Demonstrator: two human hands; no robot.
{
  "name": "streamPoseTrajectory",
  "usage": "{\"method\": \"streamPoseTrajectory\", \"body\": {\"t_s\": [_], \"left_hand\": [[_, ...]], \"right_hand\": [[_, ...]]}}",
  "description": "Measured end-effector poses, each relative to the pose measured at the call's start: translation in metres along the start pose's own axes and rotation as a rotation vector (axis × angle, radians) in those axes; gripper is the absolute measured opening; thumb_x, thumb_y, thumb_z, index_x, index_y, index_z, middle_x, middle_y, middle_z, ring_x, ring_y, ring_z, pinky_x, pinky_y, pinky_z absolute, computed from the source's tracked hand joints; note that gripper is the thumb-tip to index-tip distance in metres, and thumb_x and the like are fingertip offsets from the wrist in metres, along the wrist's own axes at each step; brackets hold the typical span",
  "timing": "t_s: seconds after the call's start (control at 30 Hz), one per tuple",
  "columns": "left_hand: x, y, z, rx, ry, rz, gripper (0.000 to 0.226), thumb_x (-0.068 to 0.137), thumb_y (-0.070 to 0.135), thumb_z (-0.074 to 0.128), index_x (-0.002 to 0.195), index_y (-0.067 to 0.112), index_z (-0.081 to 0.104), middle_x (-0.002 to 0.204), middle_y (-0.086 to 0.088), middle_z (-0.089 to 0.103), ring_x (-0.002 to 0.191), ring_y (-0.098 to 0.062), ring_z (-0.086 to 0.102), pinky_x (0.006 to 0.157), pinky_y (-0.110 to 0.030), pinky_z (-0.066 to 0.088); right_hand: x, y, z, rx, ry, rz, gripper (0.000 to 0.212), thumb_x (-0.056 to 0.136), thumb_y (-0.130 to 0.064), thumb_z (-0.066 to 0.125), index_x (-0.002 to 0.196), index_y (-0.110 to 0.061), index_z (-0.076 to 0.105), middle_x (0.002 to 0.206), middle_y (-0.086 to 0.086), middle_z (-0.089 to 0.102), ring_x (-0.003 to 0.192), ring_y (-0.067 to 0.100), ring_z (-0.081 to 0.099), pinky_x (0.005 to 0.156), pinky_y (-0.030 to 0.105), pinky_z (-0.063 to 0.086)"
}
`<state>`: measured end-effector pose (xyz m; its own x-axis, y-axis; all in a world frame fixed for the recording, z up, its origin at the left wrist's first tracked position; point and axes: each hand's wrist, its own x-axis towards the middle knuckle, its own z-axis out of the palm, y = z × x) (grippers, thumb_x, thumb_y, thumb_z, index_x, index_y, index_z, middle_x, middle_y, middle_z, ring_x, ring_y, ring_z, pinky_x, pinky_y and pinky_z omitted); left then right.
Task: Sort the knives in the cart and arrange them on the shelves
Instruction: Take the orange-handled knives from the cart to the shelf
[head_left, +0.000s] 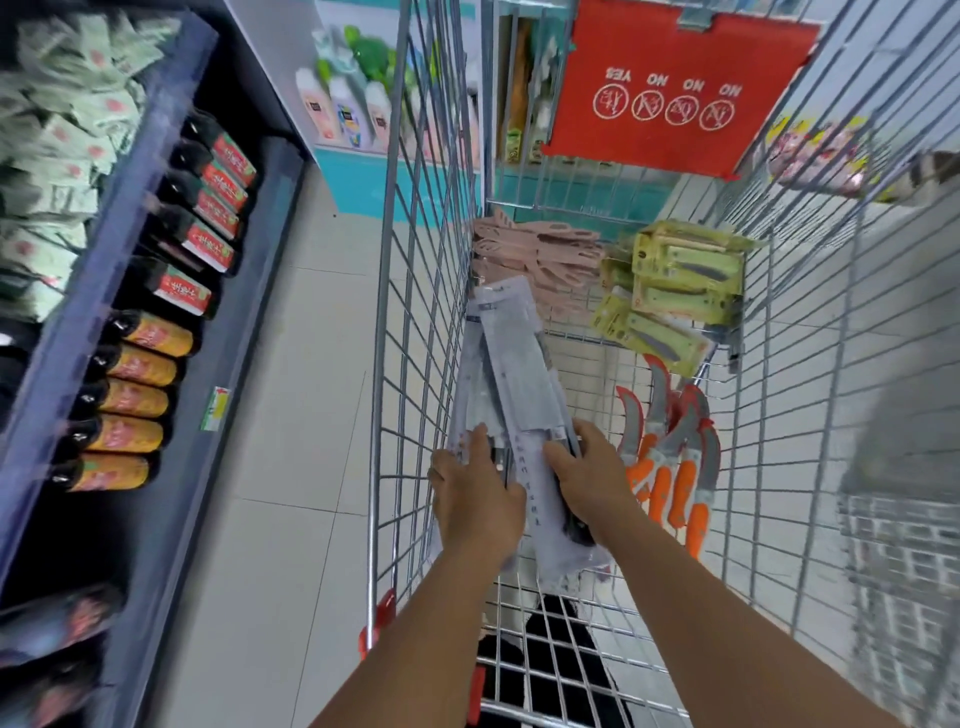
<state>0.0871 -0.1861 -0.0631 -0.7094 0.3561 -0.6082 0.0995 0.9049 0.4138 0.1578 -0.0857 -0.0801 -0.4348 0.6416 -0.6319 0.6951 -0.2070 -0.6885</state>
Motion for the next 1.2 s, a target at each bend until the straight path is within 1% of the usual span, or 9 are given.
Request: {"method": "streamPoseTrajectory", "body": {"t_s": [0.17, 0.33, 0.47, 0.57, 0.63, 0.77, 0.9, 1.1, 1.2], "left_hand": [[-0.03, 0.017, -0.026, -0.035, 0.049, 0.036, 0.075, 0.084, 0.034, 0.065, 0.146, 0.036, 0.023, 0.134, -0.01, 0.025, 0.111, -0.023, 0.043, 0.089, -0.037, 0.051], [-0.064, 0.043, -0.06, -0.104, 0.117, 0.149, 0.072, 0.08, 0.032, 0.067, 0.143, 0.037, 0.033, 0.123, -0.008, 0.031, 0.104, -0.022, 0.049, 0.079, -0.029, 0.051], [-0.092, 0.063, -0.092, -0.171, 0.216, 0.215, 0.06, 0.079, 0.034, 0.064, 0.133, 0.042, 0.04, 0.115, -0.002, 0.033, 0.098, -0.02, 0.049, 0.068, -0.027, 0.044], [-0.111, 0.074, -0.121, -0.242, 0.301, 0.26, 0.06, 0.077, 0.03, 0.064, 0.132, 0.043, 0.042, 0.112, 0.001, 0.031, 0.098, -0.02, 0.052, 0.07, -0.027, 0.046], [-0.126, 0.078, -0.14, -0.289, 0.373, 0.291, 0.059, 0.077, 0.029, 0.065, 0.131, 0.042, 0.044, 0.108, 0.005, 0.027, 0.094, -0.016, 0.053, 0.07, -0.023, 0.043], [-0.159, 0.079, -0.174, -0.375, 0.511, 0.257, 0.061, 0.077, 0.027, 0.064, 0.133, 0.045, 0.045, 0.11, 0.007, 0.028, 0.096, -0.012, 0.05, 0.08, -0.024, 0.046], [-0.198, 0.066, -0.201, -0.451, 0.656, 0.225, 0.065, 0.077, 0.025, 0.062, 0.135, 0.047, 0.042, 0.113, 0.003, 0.032, 0.109, -0.015, 0.047, 0.085, -0.022, 0.041], [-0.259, 0.014, -0.23, -0.552, 0.889, 0.089, 0.063, 0.077, 0.022, 0.063, 0.134, 0.044, 0.046, 0.112, 0.003, 0.034, 0.111, -0.015, 0.043, 0.078, -0.011, 0.029], [-0.291, -0.02, -0.242, -0.599, 0.984, -0.015, 0.061, 0.078, 0.026, 0.064, 0.133, 0.045, 0.046, 0.116, 0.001, 0.035, 0.111, -0.017, 0.048, 0.083, -0.019, 0.035]], "right_hand": [[-0.033, -0.03, -0.027, 0.038, 0.091, -0.126, 0.026, 0.089, -0.018, 0.052, 0.108, -0.035, 0.053, 0.09, 0.002, 0.064, 0.074, 0.022, 0.06, 0.062, 0.033, 0.048], [-0.074, -0.069, -0.055, 0.074, 0.198, -0.194, 0.03, 0.089, -0.013, 0.055, 0.107, -0.036, 0.048, 0.088, -0.01, 0.061, 0.063, -0.001, 0.056, 0.045, 0.016, 0.039], [-0.104, -0.097, -0.075, 0.052, 0.211, -0.235, 0.045, 0.089, -0.019, 0.054, 0.131, -0.029, 0.044, 0.103, -0.001, 0.063, 0.066, 0.009, 0.057, 0.043, 0.01, 0.037], [-0.123, -0.123, -0.086, 0.088, 0.2, -0.313, 0.045, 0.09, -0.02, 0.054, 0.132, -0.031, 0.043, 0.109, -0.001, 0.063, 0.074, 0.015, 0.062, 0.06, 0.026, 0.052], [-0.135, -0.142, -0.092, 0.071, 0.194, -0.371, 0.045, 0.09, -0.024, 0.055, 0.132, -0.034, 0.044, 0.114, -0.004, 0.061, 0.088, 0.018, 0.062, 0.074, 0.036, 0.051], [-0.162, -0.177, -0.094, 0.07, 0.146, -0.516, 0.045, 0.089, -0.024, 0.057, 0.132, -0.032, 0.049, 0.114, -0.009, 0.06, 0.096, 0.012, 0.058, 0.08, 0.03, 0.045], [-0.194, -0.207, -0.088, 0.042, -0.012, -0.608, 0.048, 0.087, -0.015, 0.052, 0.131, -0.033, 0.049, 0.09, -0.008, 0.065, 0.061, 0.0, 0.058, 0.053, 0.019, 0.043], [-0.258, -0.241, -0.046, 0.016, -0.277, -0.686, 0.061, 0.089, -0.013, 0.054, 0.144, -0.034, 0.036, 0.108, -0.007, 0.063, 0.059, -0.009, 0.058, 0.046, 0.01, 0.041], [-0.293, -0.247, -0.015, -0.015, -0.412, -0.762, 0.061, 0.089, -0.011, 0.054, 0.144, -0.032, 0.036, 0.118, -0.007, 0.062, 0.06, -0.014, 0.057, 0.047, 0.005, 0.041]]}}
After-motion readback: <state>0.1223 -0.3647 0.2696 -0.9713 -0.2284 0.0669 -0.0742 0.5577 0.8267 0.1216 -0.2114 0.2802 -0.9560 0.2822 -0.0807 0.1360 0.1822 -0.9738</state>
